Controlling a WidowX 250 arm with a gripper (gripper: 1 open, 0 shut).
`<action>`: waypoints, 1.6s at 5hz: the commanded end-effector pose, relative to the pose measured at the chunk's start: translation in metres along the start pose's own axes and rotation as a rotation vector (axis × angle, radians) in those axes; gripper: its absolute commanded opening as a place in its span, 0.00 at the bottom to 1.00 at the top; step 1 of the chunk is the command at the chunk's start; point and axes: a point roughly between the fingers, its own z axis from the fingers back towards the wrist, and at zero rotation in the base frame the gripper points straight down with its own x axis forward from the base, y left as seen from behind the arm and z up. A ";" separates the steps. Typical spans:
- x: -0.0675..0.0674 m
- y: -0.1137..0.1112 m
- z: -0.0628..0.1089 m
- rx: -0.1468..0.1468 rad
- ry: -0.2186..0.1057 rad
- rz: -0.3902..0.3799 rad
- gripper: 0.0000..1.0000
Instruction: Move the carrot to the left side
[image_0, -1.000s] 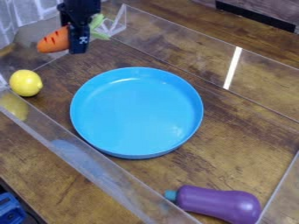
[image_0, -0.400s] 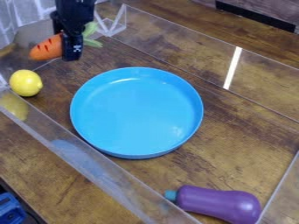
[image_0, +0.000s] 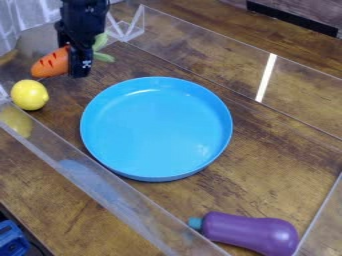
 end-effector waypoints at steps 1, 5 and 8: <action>0.006 0.002 0.011 0.035 -0.028 0.006 0.00; 0.031 0.010 0.002 0.029 -0.071 0.060 0.00; 0.027 0.016 0.005 0.034 -0.098 0.113 0.00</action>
